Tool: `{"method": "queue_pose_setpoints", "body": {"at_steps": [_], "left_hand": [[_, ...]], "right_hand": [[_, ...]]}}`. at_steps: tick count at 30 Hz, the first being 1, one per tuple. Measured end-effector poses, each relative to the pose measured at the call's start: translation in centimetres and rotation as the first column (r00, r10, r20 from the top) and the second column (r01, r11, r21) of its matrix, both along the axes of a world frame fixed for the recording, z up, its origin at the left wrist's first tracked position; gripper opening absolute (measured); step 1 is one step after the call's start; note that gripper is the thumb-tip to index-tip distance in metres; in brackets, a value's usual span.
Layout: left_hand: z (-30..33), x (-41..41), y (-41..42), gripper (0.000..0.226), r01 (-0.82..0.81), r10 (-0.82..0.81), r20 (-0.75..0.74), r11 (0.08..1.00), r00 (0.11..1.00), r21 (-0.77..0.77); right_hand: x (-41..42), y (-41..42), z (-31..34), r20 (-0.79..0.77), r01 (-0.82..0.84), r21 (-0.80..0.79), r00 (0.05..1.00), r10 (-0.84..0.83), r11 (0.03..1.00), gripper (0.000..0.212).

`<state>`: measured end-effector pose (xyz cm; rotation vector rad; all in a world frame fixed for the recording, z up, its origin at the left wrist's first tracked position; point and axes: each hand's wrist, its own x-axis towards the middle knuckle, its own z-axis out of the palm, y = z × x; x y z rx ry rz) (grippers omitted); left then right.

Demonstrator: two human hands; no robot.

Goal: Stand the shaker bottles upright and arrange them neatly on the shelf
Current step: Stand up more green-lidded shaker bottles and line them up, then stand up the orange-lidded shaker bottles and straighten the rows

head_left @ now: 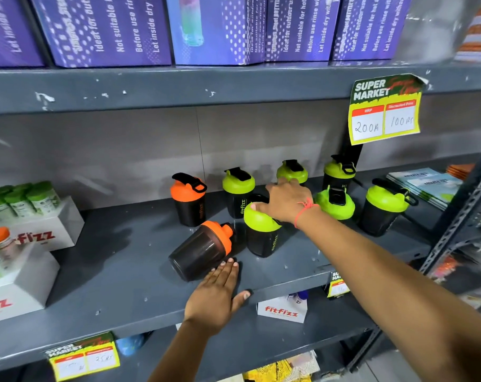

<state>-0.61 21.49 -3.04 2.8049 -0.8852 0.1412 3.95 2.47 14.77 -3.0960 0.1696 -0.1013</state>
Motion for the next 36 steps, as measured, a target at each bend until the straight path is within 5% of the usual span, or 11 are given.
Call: {"method": "queue_pose_setpoints", "body": {"at_steps": [5, 12, 17, 20, 22, 24, 29, 36], "left_hand": [[0.1, 0.0, 0.1, 0.068, 0.002, -0.002, -0.001, 1.000, 1.000, 0.026], [0.3, -0.2, 0.0, 0.067, -0.009, 0.010, -0.020, 0.999, 1.000, 0.052], [1.1, -0.6, -0.1, 0.073, -0.013, 0.014, -0.015, 0.998, 1.000, 0.061], [1.2, -1.2, 0.1, 0.065, -0.036, 0.038, -0.039, 0.998, 0.999, 0.043], [1.2, -2.2, 0.6, 0.062, -0.064, 0.064, -0.026, 0.998, 0.998, 0.005], [1.7, -3.7, 1.4, 0.057, -0.104, 0.105, 0.014, 0.993, 0.994, -0.052], [2.5, -6.6, 3.3, 0.052, -0.201, 0.201, -0.004, 0.979, 0.980, -0.026], [2.6, -7.2, 9.7, 0.070, -0.396, 0.401, 0.061, 0.915, 0.914, -0.071]], "right_hand": [[0.4, 0.3, 0.9, -0.286, -0.176, 0.179, 0.932, 0.222, 0.968, 0.089], [0.5, 0.6, -0.2, -0.150, -0.076, 0.052, 0.985, 0.083, 0.996, 0.087], [0.0, 0.4, -0.2, -0.234, -0.012, 0.038, 0.972, 0.021, 0.999, 0.086], [-1.5, 1.1, 0.2, 0.125, -0.123, 0.056, 0.985, 0.115, 0.991, 0.067], [-2.7, 2.7, -0.3, 0.392, -0.326, 0.098, 0.881, 0.265, 0.940, 0.051], [-3.7, 5.1, -1.8, 0.423, -0.442, 0.215, 0.846, 0.324, 0.871, 0.046], [-3.4, 9.9, -7.2, 0.125, -0.163, 0.681, 0.987, 0.106, 0.714, 0.067], [0.7, 11.3, -7.9, -0.102, 0.189, 0.870, 0.973, -0.208, 0.456, 0.089]]}}
